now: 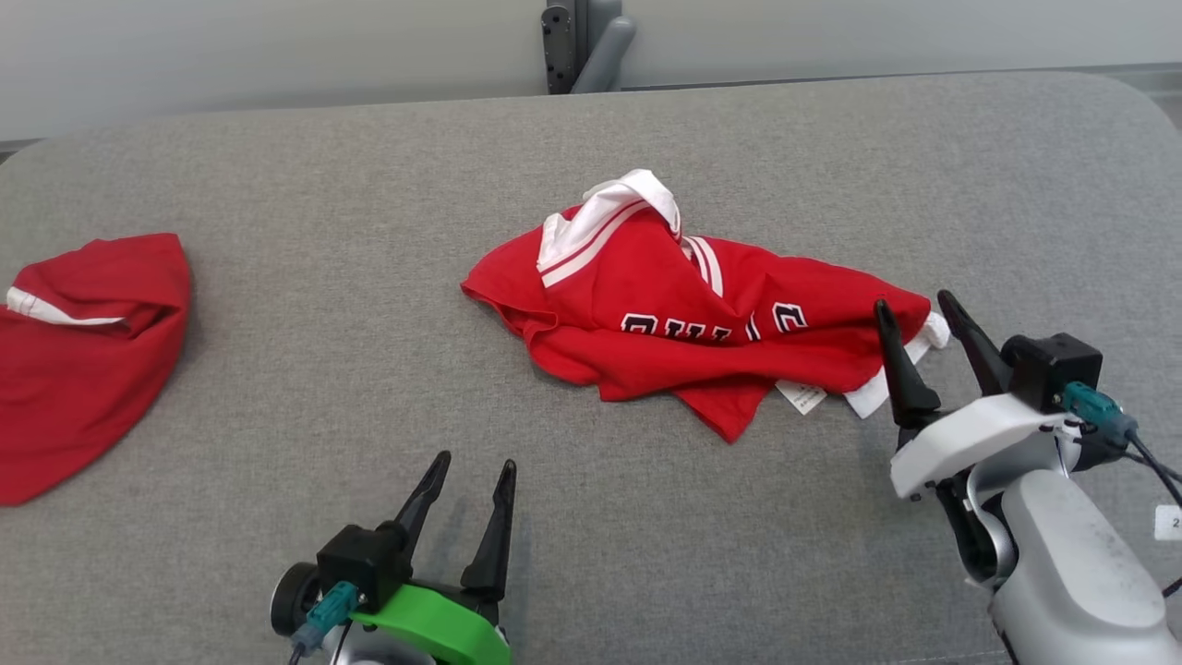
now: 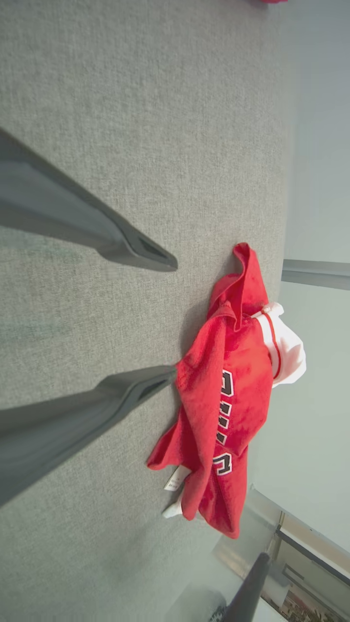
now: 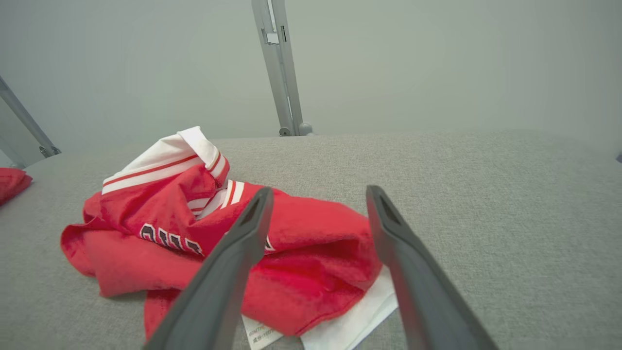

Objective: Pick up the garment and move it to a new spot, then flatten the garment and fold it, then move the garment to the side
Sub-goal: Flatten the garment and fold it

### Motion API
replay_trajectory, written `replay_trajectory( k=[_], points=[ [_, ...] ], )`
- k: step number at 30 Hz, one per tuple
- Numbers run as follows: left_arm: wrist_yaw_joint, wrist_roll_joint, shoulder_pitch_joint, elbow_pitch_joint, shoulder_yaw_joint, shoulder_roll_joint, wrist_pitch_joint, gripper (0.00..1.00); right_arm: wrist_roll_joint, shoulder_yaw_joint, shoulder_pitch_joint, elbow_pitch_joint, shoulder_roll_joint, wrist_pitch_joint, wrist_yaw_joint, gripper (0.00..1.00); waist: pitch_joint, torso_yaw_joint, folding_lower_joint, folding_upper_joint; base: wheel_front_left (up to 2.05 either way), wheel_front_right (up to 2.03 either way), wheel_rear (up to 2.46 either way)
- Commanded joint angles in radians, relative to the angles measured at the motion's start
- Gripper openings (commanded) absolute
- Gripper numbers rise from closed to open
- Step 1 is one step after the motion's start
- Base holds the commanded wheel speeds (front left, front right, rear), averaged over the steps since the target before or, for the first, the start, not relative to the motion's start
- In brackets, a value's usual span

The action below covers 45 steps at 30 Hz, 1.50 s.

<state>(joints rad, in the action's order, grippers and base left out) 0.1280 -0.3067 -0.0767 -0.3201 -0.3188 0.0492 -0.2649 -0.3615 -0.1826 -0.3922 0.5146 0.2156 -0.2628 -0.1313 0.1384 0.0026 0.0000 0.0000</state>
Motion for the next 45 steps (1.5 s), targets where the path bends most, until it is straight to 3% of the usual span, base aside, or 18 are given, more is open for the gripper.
replay_trajectory(
  k=[1, 8, 17, 29, 37, 38, 39, 40, 45],
  points=[
    [0.003, 0.0, -0.016, 0.005, -0.001, 0.003, 0.001, 1.0, 0.004, 0.005, 0.014, -0.01, -0.006, -0.003, 0.001, 1.0, 0.008, -0.014, 0.0, 0.0, 0.0, 0.0, 0.0],
    [0.003, -0.018, -0.11, 0.029, -0.122, 0.003, 0.001, 1.0, 0.049, 0.035, 0.078, -0.135, -0.078, -0.003, 0.001, 1.0, 0.074, -0.089, 0.0, 0.0, 0.0, 0.0, 0.0],
    [0.003, -0.008, -0.238, -0.052, -0.302, 0.004, 0.001, 1.0, 0.058, 0.031, 0.03, -0.187, -0.101, -0.003, 0.001, 1.0, 0.161, -0.201, 0.0, 0.0, 0.0, 0.0, 0.0],
    [0.002, 0.063, -0.305, -0.157, -0.252, 0.004, 0.001, 1.0, 0.052, 0.019, -0.004, -0.208, -0.125, -0.003, 0.001, 1.0, 0.228, -0.29, 0.0, 0.0, 0.0, 0.0, 0.0],
    [0.002, 0.121, -0.322, -0.221, -0.206, 0.004, 0.001, 1.0, 0.054, 0.042, 0.005, -0.206, -0.13, -0.003, 0.001, 1.0, 0.248, -0.304, 0.0, 0.0, 0.0, 0.0, 0.0],
    [0.002, 0.12, -0.321, -0.235, -0.208, 0.005, 0.001, 0.79, 0.055, 0.043, 0.006, -0.205, -0.131, -0.003, 0.001, 1.0, 0.247, -0.303, 0.0, 0.0, 0.0, 0.0, 0.0],
    [0.002, 0.123, -0.323, -0.247, -0.21, 0.005, 0.001, 0.46, 0.057, 0.045, 0.007, -0.202, -0.132, -0.003, 0.001, 1.0, 0.246, -0.302, 0.0, 0.0, 0.0, 0.0, 0.0],
    [0.002, 0.121, -0.323, -0.266, -0.212, 0.006, 0.002, 0.0, 0.058, 0.047, 0.006, -0.197, -0.134, -0.003, 0.001, 1.0, 0.244, -0.296, 0.0, 0.0, 0.0, 0.0, 0.0],
    [0.002, 0.114, -0.323, -0.286, -0.224, 0.007, 0.002, 0.0, 0.059, 0.05, 0.0, -0.19, -0.136, -0.003, 0.001, 1.0, 0.233, -0.276, 0.0, 0.0, 0.0, 0.0, 0.0]
  ],
)
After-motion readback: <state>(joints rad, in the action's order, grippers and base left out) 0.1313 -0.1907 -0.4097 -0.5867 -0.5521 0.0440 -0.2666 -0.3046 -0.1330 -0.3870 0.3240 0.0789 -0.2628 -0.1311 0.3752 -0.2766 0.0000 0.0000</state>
